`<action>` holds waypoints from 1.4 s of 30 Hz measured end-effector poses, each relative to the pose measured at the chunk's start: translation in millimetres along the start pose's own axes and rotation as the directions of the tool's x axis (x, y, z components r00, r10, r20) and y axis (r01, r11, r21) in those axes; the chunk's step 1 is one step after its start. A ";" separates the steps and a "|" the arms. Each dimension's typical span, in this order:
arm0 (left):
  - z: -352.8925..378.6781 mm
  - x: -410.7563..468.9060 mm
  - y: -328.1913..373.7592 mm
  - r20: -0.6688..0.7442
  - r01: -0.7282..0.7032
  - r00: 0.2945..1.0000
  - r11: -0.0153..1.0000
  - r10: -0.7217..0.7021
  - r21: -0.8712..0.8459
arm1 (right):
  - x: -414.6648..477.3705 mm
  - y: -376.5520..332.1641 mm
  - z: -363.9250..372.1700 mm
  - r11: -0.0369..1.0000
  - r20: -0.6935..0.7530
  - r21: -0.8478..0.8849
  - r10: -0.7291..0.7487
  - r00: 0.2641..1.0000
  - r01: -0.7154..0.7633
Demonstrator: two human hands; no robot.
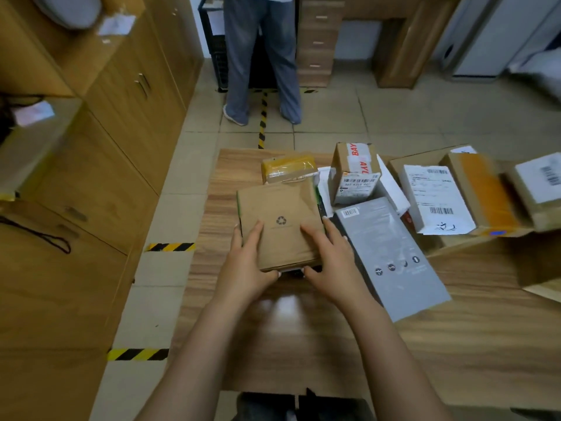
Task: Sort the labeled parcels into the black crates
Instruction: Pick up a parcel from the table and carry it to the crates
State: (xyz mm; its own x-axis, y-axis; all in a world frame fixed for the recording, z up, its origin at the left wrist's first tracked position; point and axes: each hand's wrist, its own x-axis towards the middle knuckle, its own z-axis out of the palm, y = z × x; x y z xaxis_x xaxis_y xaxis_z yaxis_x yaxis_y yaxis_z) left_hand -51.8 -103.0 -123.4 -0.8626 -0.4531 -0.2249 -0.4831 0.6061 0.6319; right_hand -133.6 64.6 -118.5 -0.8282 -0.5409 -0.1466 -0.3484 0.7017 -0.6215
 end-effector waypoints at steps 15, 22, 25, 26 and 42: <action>4.4 -118.5 -47.8 0.058 0.066 0.996 0.998 -0.067 0.017 | -118.1 -2.2 57.3 0.984 0.025 0.172 -0.053 0.998 0.048; 43.0 -170.5 -72.5 0.128 0.109 0.986 0.994 -0.110 0.016 | -180.2 18.1 91.1 0.971 0.018 0.237 0.041 0.999 -0.044; 54.3 -182.6 -81.3 0.157 0.108 0.982 0.994 -0.105 -0.010 | -194.9 20.9 101.9 0.930 0.025 0.333 0.157 0.987 -0.156; 56.4 -185.0 -84.4 0.158 0.097 0.983 0.995 -0.092 -0.021 | -198.7 20.9 105.2 0.914 0.032 0.354 0.198 0.980 -0.196; -10.0 -153.8 -116.6 0.193 -0.093 0.979 0.989 0.069 0.117 | -180.4 -55.8 100.2 0.932 -0.135 0.360 0.083 0.987 -0.029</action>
State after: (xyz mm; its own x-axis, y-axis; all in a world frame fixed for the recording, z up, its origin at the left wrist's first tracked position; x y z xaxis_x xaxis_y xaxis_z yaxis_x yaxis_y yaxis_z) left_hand 138.7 -110.5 -155.1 -0.9066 -0.2754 -0.3198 -0.4151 0.7180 0.5587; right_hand 79.2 76.6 -134.6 -0.9062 -0.4128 -0.0922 -0.1424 0.5031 -0.8524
